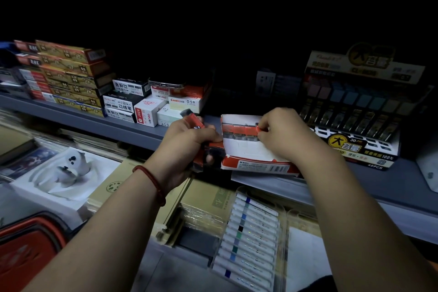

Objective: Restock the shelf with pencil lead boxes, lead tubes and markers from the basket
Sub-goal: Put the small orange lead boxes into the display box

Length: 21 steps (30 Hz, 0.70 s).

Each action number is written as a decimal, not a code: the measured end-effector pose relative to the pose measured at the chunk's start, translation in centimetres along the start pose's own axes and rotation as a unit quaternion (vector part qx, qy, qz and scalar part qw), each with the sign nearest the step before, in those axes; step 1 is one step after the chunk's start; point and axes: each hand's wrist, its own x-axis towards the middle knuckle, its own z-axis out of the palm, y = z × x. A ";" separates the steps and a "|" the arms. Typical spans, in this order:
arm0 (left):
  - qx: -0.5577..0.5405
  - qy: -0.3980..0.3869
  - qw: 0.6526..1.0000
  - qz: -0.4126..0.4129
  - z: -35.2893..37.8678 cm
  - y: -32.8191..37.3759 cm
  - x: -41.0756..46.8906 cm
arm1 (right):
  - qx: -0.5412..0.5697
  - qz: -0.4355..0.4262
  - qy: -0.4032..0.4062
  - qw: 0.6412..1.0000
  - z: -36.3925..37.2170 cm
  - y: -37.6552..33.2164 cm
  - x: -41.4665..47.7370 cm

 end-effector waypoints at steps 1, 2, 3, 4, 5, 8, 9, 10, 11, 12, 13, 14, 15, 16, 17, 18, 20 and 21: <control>0.012 -0.001 1.000 0.003 0.1 0.0 -0.1 | -0.012 0.000 -0.012 1.000 0.1 -0.1 0.0; 0.017 -0.001 1.000 0.007 0.1 0.1 -0.2 | -0.011 -0.004 -0.019 1.000 0.1 -0.2 -0.1; 0.016 0.000 1.000 0.013 0.2 0.2 -0.2 | 0.007 -0.015 -0.010 1.000 0.0 -0.6 -0.2; 0.014 0.001 1.000 0.019 0.2 0.3 -0.3 | 0.050 -0.037 0.016 0.998 -0.3 -1.2 -0.4; 0.018 0.003 1.000 0.025 0.2 0.3 -0.3 | 0.109 -0.064 0.047 0.991 -0.7 -2.0 -0.7; 0.069 -0.005 0.997 0.042 0.2 0.2 -0.3 | 0.330 -0.126 0.052 0.934 -1.6 -5.2 -1.9; 0.092 -0.011 0.994 0.057 0.3 0.1 -0.4 | 0.364 -0.137 0.035 0.921 -1.5 -6.1 -2.2; 0.112 -0.017 0.991 0.073 0.5 0.1 -0.5 | 0.365 -0.146 0.031 0.919 -1.3 -6.8 -2.3; 0.129 -0.023 0.988 0.085 0.6 0.0 -0.6 | 0.353 -0.153 0.037 0.922 -0.9 -7.4 -2.3; 0.141 -0.031 0.985 0.091 0.7 0.0 -0.7 | 0.345 -0.150 0.044 0.925 -0.4 -7.8 -2.2; 0.147 -0.039 0.984 0.090 0.7 0.0 -0.7 | 0.346 -0.141 0.050 0.926 -0.1 -8.0 -2.0; 0.148 -0.043 0.984 0.085 0.5 -0.1 -0.7 | 0.355 -0.131 0.057 0.924 0.1 -8.0 -1.8; 0.141 -0.043 0.986 0.078 0.3 -0.1 -0.6 | 0.372 -0.118 0.064 0.918 0.2 -7.8 -1.6; 0.128 -0.037 0.989 0.071 0.1 -0.1 -0.5 | 0.396 -0.104 0.076 0.909 -0.1 -7.5 -1.4; 0.109 -0.027 0.991 0.067 -0.2 -0.1 -0.4 | 0.420 -0.088 0.094 0.898 -0.5 -6.8 -1.1; 0.088 -0.017 0.994 0.066 -0.4 -0.1 -0.3 | 0.441 -0.066 0.113 0.888 -1.0 -6.0 -0.9; 0.055 -0.004 0.996 0.071 -0.8 -0.1 -0.2 | 0.431 -0.019 0.150 0.889 -2.2 -3.9 -0.7; 0.044 0.000 0.996 0.074 -1.0 -0.1 -0.2 | 0.400 0.006 0.167 0.901 -2.7 -2.7 -0.7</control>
